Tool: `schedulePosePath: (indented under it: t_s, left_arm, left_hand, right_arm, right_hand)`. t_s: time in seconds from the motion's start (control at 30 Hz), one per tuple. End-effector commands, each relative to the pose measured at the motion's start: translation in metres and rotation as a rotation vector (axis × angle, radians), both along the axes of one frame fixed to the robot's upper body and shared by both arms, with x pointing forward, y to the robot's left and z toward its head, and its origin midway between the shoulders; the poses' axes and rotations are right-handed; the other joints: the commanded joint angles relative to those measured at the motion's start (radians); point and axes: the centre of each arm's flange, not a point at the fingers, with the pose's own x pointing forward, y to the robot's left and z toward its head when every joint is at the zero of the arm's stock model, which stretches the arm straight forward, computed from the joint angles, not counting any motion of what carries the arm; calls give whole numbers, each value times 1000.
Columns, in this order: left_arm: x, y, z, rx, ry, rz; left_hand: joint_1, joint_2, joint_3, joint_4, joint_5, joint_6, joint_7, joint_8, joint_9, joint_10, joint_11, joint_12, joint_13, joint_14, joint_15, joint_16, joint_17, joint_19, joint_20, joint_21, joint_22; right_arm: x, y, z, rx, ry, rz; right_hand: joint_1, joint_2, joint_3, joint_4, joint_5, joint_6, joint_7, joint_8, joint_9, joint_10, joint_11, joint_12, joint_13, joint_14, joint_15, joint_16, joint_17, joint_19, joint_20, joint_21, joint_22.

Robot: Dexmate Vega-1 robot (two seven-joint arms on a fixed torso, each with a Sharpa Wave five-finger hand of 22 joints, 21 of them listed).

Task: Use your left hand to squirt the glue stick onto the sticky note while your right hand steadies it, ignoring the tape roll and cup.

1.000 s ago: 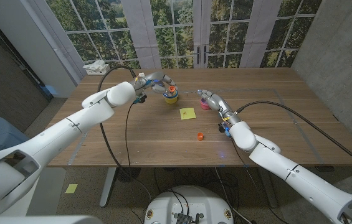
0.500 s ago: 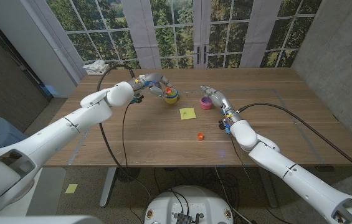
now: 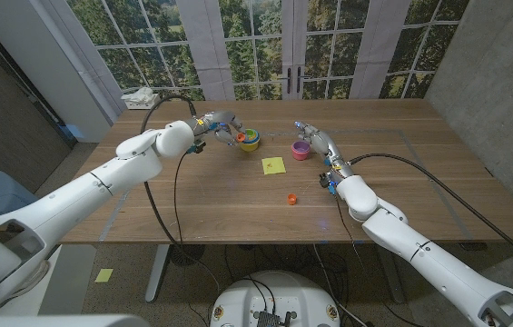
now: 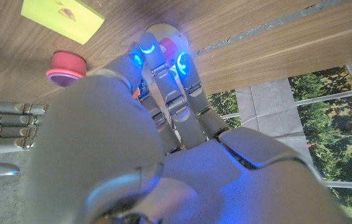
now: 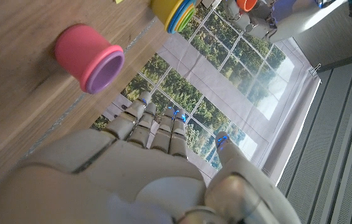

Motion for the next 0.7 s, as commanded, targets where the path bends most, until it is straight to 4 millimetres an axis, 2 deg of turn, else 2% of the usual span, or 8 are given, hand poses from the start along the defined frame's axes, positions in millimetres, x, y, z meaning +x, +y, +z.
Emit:
schedulePosePath:
  t_s: [0.03, 0.7]
  left_arm:
    - [-2, -2, -11, 130, -2, 113]
    - [0, -10, -23, 280, 7, 266]
  left_hand:
    - [9, 16, 5, 0, 4, 110, 103, 3, 2, 229, 46, -1, 28, -2, -18, -1, -1, 2, -147, 1, 0]
    - [-1, 16, 4, 1, 8, 89, 93, -11, -2, 211, 35, -5, 23, -6, -19, -1, 1, -3, -144, -8, -3]
  right_arm:
    - [-4, -10, -6, 75, 25, 40]
    - [-13, -20, -7, 121, 2, 57]
  right_hand:
    - [0, 14, -2, -4, -4, -1, 1, 1, -1, -2, 7, 5, 2, -3, -65, 6, 3, 4, 10, 1, 1]
    - [0, 14, -7, -9, -4, 0, 6, 1, -1, -2, 7, 6, 1, -2, -62, 7, 2, 2, 16, 0, 1]
